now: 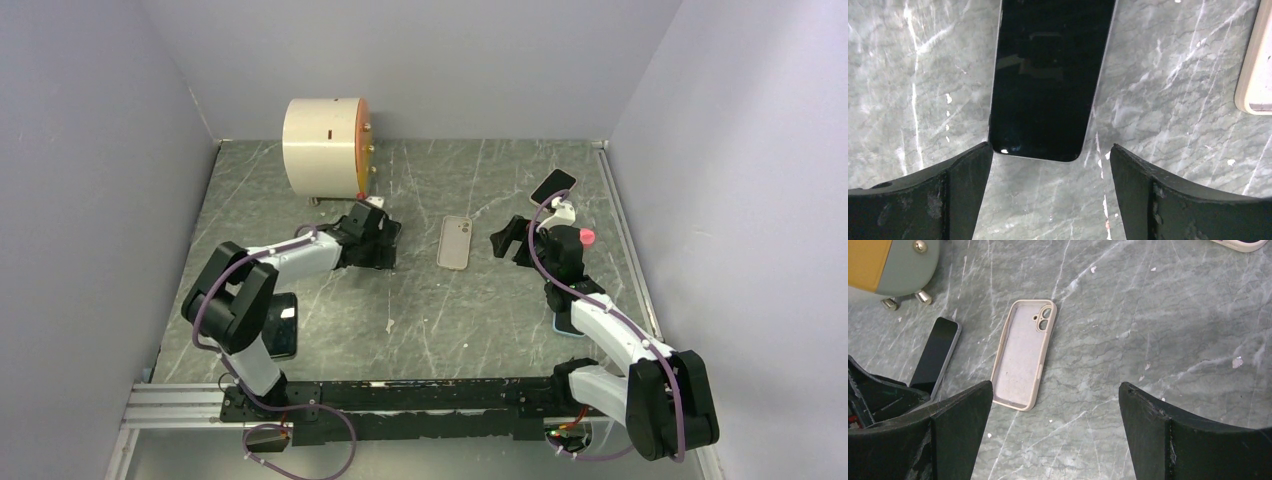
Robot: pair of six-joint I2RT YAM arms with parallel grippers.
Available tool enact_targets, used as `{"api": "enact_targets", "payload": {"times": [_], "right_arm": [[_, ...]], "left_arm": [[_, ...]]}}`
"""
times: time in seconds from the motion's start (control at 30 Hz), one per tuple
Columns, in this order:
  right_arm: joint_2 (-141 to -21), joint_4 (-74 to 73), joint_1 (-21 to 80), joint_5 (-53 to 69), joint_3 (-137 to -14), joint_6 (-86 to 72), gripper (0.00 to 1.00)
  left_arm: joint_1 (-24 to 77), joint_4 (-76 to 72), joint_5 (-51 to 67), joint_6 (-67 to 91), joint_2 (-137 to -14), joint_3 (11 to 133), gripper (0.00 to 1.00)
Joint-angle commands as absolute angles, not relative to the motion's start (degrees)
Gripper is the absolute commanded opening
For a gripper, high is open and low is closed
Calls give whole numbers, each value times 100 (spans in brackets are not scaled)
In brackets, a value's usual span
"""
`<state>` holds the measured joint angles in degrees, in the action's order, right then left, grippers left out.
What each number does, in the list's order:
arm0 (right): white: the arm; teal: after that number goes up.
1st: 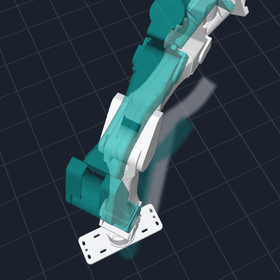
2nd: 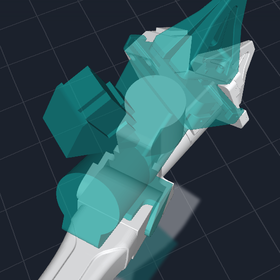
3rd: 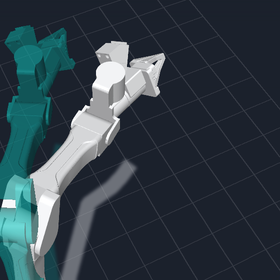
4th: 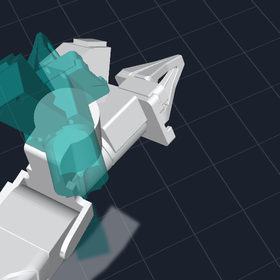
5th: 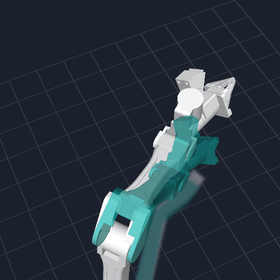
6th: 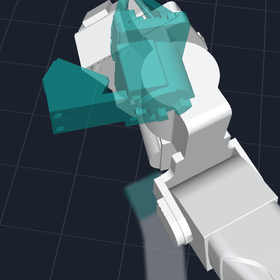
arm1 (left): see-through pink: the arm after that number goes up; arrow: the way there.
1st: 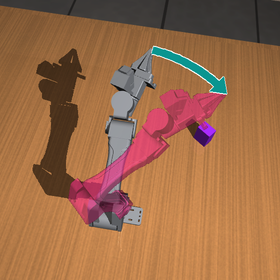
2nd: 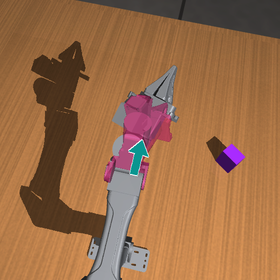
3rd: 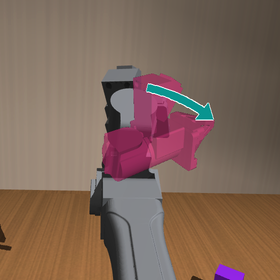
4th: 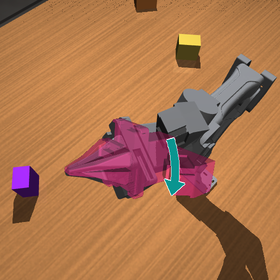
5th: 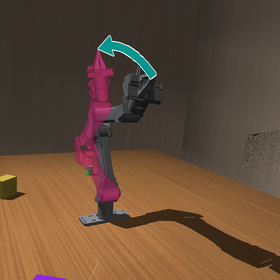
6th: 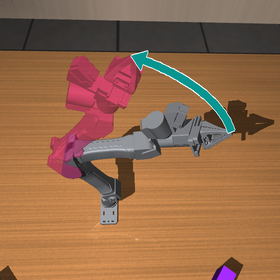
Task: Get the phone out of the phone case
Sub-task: Place the phone at the center of the board, then pick up the phone at the center of the board.
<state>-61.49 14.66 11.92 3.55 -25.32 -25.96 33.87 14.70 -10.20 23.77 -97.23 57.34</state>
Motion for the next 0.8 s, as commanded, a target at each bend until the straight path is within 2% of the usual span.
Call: {"api": "enact_targets", "payload": {"times": [0.0,0.77], "right_arm": [[-6135,1754,1180,440,-2540,-2580,99],[-6223,1767,1182,440,-2554,-2566,99]], "left_arm": [[3044,841,-61,2800,-9489,5439,91],[2925,703,374,2804,-9265,5251,92]]}}
